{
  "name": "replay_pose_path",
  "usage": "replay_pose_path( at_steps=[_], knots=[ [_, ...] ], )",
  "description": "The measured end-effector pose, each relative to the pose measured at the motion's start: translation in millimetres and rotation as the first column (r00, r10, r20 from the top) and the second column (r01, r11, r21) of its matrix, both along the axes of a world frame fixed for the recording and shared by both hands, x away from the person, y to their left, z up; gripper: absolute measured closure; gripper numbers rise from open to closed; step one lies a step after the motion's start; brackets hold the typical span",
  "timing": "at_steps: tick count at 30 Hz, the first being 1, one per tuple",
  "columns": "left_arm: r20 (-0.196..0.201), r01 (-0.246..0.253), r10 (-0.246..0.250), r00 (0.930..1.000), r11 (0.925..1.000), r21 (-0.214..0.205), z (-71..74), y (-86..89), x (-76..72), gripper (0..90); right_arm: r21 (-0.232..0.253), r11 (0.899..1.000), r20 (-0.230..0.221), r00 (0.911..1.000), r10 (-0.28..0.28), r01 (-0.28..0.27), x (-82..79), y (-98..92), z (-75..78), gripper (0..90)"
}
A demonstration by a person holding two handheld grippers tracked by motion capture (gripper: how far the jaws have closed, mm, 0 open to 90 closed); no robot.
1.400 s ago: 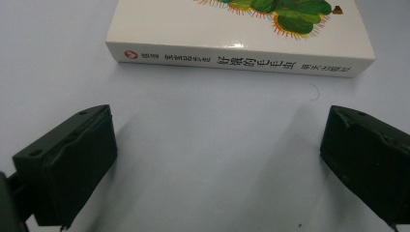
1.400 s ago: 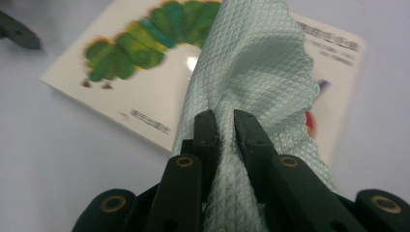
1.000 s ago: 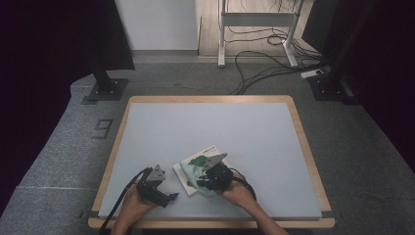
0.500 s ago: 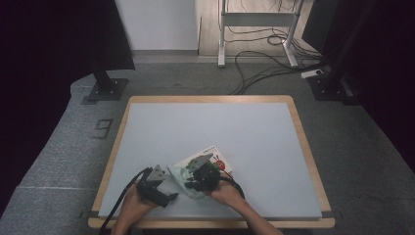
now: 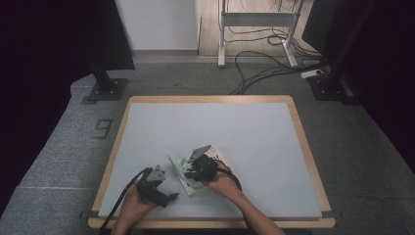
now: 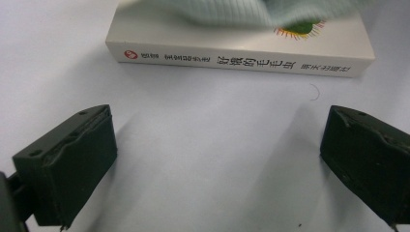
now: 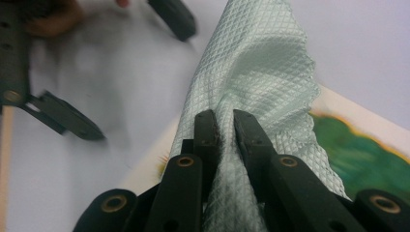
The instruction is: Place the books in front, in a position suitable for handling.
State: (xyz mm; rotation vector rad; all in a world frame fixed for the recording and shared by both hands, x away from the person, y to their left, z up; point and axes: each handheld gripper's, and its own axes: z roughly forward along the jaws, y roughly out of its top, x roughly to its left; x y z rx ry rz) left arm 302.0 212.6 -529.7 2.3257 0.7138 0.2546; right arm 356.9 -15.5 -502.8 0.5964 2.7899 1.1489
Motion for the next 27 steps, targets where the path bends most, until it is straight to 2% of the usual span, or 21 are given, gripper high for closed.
replay_pose_path(
  at_steps=[5, 8, 17, 20, 27],
  knots=[
    [0.002, 0.0, 0.0, 1.0, 1.0, 0.003, 0.1, 0.1, 0.1, 0.0, 0.013, 0.997, -0.016, 0.997, -0.076, 0.076, 11.7, -28.5, -2.0, 79.6],
    [0.001, 0.0, 0.0, 1.0, 1.0, 0.003, 0.1, 0.1, 0.1, 0.0, 0.007, 0.993, -0.01, 0.9929, -0.119, 0.119, 17.3, -46.2, -2.6, 79.6],
    [0.0, 0.0, 0.0, 1.0, 1.0, 0.002, 0.0, 0.0, 0.1, 0.0, 0.007, 0.971, -0.003, 0.9711, -0.239, 0.239, 29.8, -96.0, -5.2, 79.5],
    [0.0, 0.0, 0.0, 1.0, 1.0, 0.003, 0.1, 0.1, 0.1, 0.0, 0.004, 0.966, 0.0, 0.9662, -0.258, 0.258, 33.4, -103.3, -5.5, 79.5],
    [0.0, 0.0, 0.0, 1.0, 1.0, 0.002, 0.1, 0.1, 0.1, 0.0, -0.015, 0.962, 0.023, 0.9622, -0.271, 0.272, 44.7, -98.8, -4.7, 79.5]
  ],
)
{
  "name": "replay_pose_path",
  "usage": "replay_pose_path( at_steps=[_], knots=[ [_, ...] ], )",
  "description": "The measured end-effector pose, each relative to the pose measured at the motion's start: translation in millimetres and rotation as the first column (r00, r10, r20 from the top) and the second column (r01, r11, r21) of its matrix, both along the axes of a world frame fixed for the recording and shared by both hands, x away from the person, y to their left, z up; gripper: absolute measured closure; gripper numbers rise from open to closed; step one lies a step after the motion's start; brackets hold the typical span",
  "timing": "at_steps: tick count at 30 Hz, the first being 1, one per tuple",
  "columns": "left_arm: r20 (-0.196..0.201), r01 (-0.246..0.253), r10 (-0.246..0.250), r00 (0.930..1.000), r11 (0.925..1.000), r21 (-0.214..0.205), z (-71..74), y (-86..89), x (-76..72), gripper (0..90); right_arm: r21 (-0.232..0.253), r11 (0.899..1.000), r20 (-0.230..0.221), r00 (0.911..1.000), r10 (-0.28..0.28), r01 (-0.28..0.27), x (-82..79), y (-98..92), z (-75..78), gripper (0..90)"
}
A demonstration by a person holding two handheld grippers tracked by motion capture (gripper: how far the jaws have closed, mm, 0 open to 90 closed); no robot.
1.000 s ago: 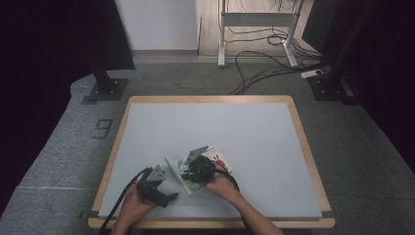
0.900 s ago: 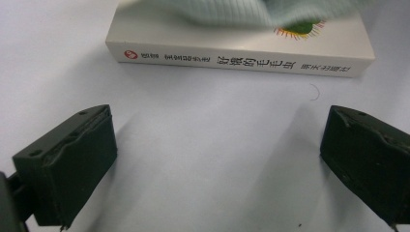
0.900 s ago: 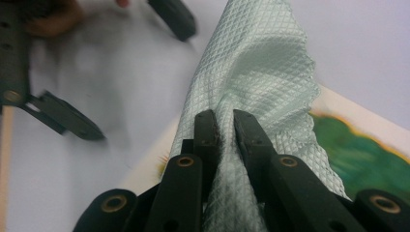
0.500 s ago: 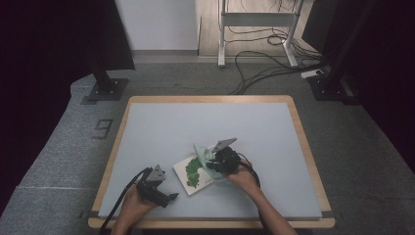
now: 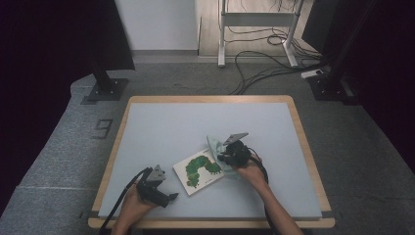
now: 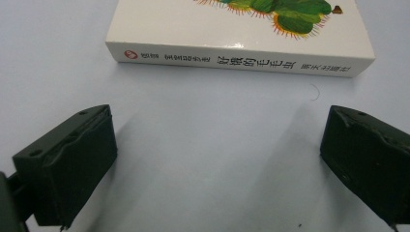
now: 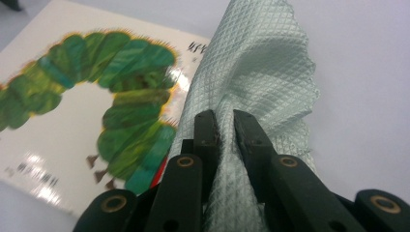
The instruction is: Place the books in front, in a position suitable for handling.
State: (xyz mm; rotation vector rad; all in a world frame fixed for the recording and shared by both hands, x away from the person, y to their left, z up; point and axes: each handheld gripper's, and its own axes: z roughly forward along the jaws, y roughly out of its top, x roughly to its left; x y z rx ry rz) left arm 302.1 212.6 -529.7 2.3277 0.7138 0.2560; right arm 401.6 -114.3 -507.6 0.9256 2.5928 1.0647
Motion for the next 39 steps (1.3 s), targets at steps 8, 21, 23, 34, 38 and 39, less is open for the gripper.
replay_pose_path(
  at_steps=[8, 21, 23, 34, 38, 39],
  knots=[
    [0.0, 0.0, 0.0, 1.0, 1.0, 0.0, 0.0, 0.0, 0.0, 0.0, -0.006, 1.0, -0.003, 0.9998, -0.019, 0.019, 17.1, 9.9, 0.5, 79.4],
    [0.0, 0.001, -0.001, 1.0, 1.0, 0.001, 0.0, 0.1, 0.0, 0.0, -0.014, 0.999, -0.004, 0.9996, 0.029, -0.029, 11.5, 27.7, 2.0, 79.0],
    [0.0, 0.003, -0.003, 1.0, 1.0, 0.003, 0.1, 0.2, 0.1, 0.0, -0.014, 0.999, -0.006, 0.9986, 0.053, -0.053, 8.5, 33.9, 2.5, 79.0],
    [0.0, -0.001, 0.001, 1.0, 1.0, -0.003, -0.2, -0.1, -0.1, 0.0, 0.001, 0.981, -0.01, 0.9812, 0.193, -0.193, -16.5, 80.8, 4.3, 78.7],
    [-0.001, -0.001, 0.001, 1.0, 1.0, -0.003, -0.1, -0.1, -0.2, 0.0, 0.006, 0.971, -0.017, 0.9705, 0.241, -0.241, -24.8, 96.2, 5.1, 78.5],
    [0.0, 0.0, 0.0, 1.0, 1.0, -0.003, -0.2, -0.1, -0.1, 0.0, 0.01, 0.967, -0.016, 0.9673, 0.253, -0.253, -27.0, 100.5, 5.0, 78.5]
  ],
)
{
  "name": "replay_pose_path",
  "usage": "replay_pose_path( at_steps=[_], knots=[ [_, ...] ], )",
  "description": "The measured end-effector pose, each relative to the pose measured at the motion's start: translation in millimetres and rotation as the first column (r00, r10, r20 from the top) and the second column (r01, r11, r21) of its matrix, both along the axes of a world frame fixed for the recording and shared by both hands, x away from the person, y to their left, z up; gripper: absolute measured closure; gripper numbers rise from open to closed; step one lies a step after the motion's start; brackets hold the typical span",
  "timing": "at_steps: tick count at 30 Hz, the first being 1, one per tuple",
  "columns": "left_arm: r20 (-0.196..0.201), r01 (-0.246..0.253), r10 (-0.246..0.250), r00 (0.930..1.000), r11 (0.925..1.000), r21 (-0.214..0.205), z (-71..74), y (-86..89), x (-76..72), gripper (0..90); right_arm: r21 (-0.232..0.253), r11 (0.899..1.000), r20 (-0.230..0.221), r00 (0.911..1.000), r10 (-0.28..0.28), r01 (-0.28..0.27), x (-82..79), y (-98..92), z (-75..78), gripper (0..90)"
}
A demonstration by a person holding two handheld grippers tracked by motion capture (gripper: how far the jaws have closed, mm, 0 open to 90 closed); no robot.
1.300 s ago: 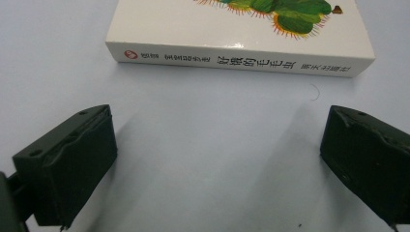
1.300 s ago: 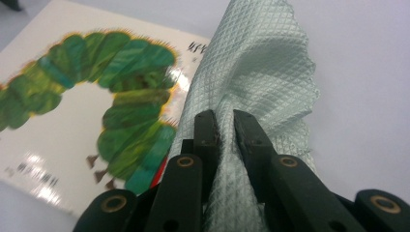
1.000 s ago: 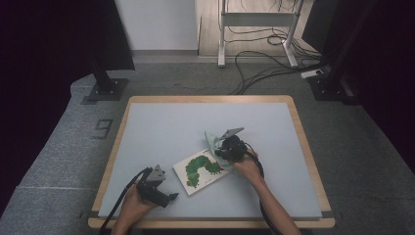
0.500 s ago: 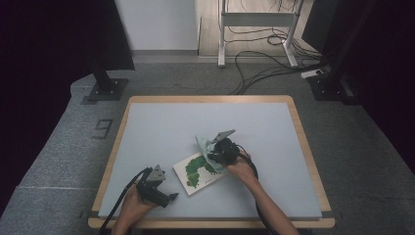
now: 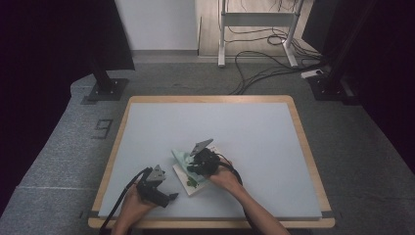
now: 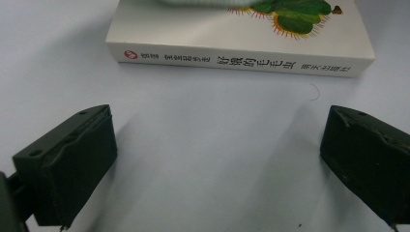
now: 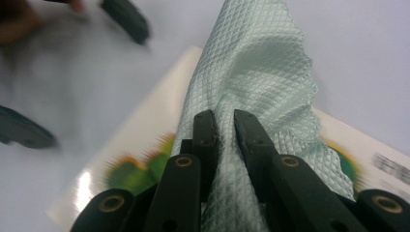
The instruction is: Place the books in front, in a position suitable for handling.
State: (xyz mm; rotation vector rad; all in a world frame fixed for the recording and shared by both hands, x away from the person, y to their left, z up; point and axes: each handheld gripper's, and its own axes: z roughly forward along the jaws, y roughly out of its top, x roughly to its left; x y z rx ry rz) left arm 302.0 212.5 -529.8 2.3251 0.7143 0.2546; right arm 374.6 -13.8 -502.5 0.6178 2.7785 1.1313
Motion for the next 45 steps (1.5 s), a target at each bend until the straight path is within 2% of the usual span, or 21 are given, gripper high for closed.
replay_pose_path(
  at_steps=[4, 8, 15, 21, 28, 34, 38, 42, 45],
  knots=[
    [0.0, 0.0, 0.0, 1.0, 1.0, 0.0, 0.0, 0.0, 0.0, 0.0, -0.008, 0.999, 0.006, 0.9989, 0.045, -0.045, -7.4, 17.4, 1.1, 78.5],
    [0.0, 0.0, 0.0, 1.0, 1.0, 0.002, 0.2, 0.1, -0.1, 0.0, -0.011, 0.998, 0.01, 0.9977, 0.067, -0.067, -7.4, 32.2, 1.7, 78.6],
    [0.0, 0.0, 0.0, 1.0, 1.0, 0.002, 0.1, 0.0, -0.1, 0.0, -0.001, 0.999, 0.017, 0.9985, 0.053, -0.053, 1.9, 49.6, 1.1, 78.8],
    [0.0, 0.0, 0.0, 1.0, 1.0, 0.001, 0.0, 0.0, -0.1, 0.0, 0.0, 0.999, 0.012, 0.999, 0.042, -0.042, 9.2, 52.4, 1.1, 79.1],
    [0.001, 0.0, 0.0, 1.0, 1.0, 0.0, 0.0, 0.0, -0.1, 0.0, -0.007, 1.0, 0.023, 0.9997, 0.01, -0.009, 17.4, 43.6, 0.9, 79.1],
    [0.002, 0.002, -0.002, 1.0, 1.0, 0.004, 0.1, 0.1, 0.0, 0.0, -0.018, 0.999, 0.028, 0.9989, -0.038, 0.038, 28.2, 26.2, 0.6, 79.1],
    [0.0, 0.001, -0.001, 1.0, 1.0, 0.001, 0.1, 0.0, -0.1, 0.0, -0.014, 0.996, 0.027, 0.9959, -0.086, 0.086, 37.7, 8.8, -0.5, 79.1],
    [0.001, 0.002, -0.002, 1.0, 1.0, 0.003, 0.1, 0.1, 0.0, 0.0, 0.005, 0.99, 0.019, 0.9903, -0.138, 0.138, 47.2, -10.9, -2.9, 79.2],
    [0.001, 0.002, -0.002, 1.0, 1.0, 0.003, 0.1, 0.1, 0.0, 0.0, 0.001, 0.986, 0.02, 0.9855, -0.168, 0.168, 51.3, -20.0, -3.2, 79.2]
  ],
)
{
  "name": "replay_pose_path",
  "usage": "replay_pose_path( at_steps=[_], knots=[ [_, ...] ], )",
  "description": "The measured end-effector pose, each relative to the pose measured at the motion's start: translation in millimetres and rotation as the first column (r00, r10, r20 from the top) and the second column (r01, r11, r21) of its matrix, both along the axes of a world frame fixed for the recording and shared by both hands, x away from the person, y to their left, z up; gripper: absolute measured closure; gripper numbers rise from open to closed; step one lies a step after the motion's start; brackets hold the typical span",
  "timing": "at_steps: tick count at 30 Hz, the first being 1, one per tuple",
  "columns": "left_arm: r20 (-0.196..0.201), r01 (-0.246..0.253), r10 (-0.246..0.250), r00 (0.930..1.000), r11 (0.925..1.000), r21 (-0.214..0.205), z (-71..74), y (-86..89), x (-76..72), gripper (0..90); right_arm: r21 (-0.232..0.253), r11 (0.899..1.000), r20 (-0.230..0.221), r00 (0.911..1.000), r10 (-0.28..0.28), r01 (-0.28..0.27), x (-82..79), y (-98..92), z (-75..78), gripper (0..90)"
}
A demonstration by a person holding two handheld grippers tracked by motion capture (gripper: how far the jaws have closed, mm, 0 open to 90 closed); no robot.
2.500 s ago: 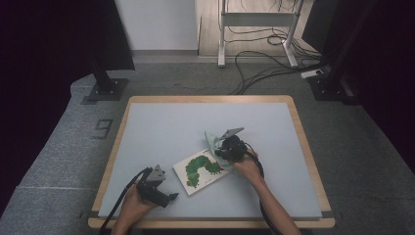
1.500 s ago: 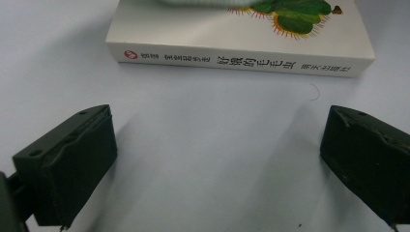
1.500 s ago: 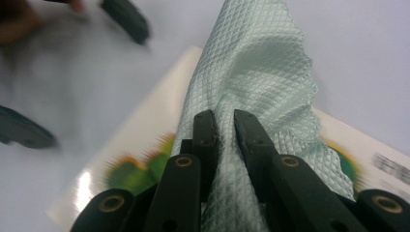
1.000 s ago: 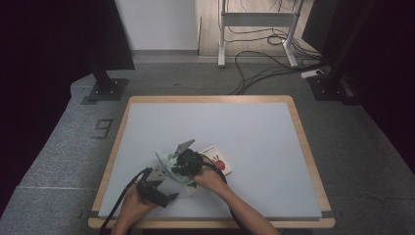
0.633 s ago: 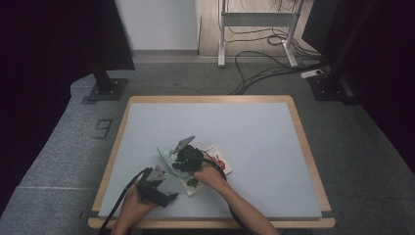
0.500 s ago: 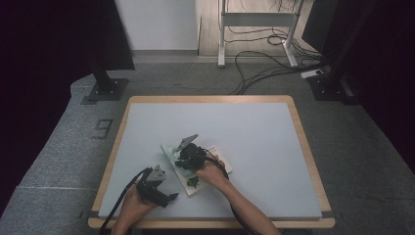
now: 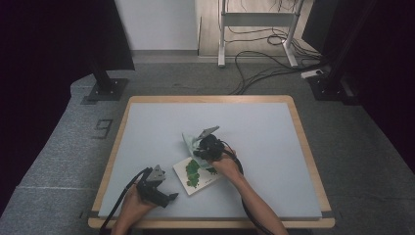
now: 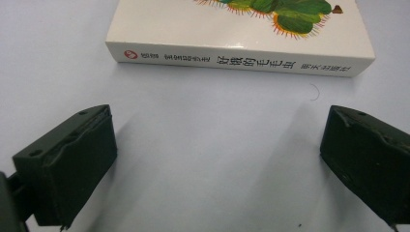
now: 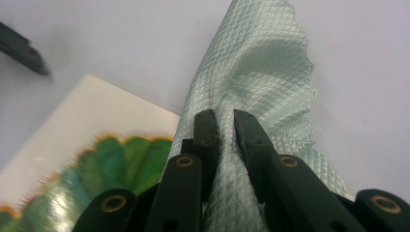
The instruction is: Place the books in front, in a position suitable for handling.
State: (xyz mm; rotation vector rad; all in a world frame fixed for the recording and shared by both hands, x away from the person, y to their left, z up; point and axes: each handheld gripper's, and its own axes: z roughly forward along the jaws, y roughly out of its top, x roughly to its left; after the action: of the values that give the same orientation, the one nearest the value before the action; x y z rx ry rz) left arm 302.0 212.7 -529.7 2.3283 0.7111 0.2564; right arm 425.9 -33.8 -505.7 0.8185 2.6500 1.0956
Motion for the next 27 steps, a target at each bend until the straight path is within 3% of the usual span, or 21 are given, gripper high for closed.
replay_pose_path(
  at_steps=[7, 16, 22, 27],
  knots=[
    [-0.001, -0.001, 0.001, 1.0, 1.0, -0.003, -0.1, -0.1, -0.1, 0.0, -0.02, 0.998, 0.015, 0.9982, -0.059, 0.059, 9.6, -20.4, -0.2, 79.2],
    [-0.001, -0.001, 0.001, 1.0, 1.0, 0.0, 0.0, 0.0, 0.0, 0.0, -0.024, 0.989, 0.018, 0.989, -0.147, 0.147, 20.3, -48.3, -1.5, 79.2],
    [-0.001, 0.0, 0.0, 1.0, 1.0, -0.001, -0.1, 0.0, 0.0, 0.0, -0.03, 0.989, 0.017, 0.9895, -0.143, 0.144, 19.7, -49.1, -0.6, 78.7],
    [-0.001, 0.0, 0.0, 1.0, 1.0, 0.0, 0.0, 0.1, 0.0, 0.0, -0.036, 0.992, 0.018, 0.9924, -0.122, 0.123, 11.0, -56.7, 9.1, 78.7]
  ],
)
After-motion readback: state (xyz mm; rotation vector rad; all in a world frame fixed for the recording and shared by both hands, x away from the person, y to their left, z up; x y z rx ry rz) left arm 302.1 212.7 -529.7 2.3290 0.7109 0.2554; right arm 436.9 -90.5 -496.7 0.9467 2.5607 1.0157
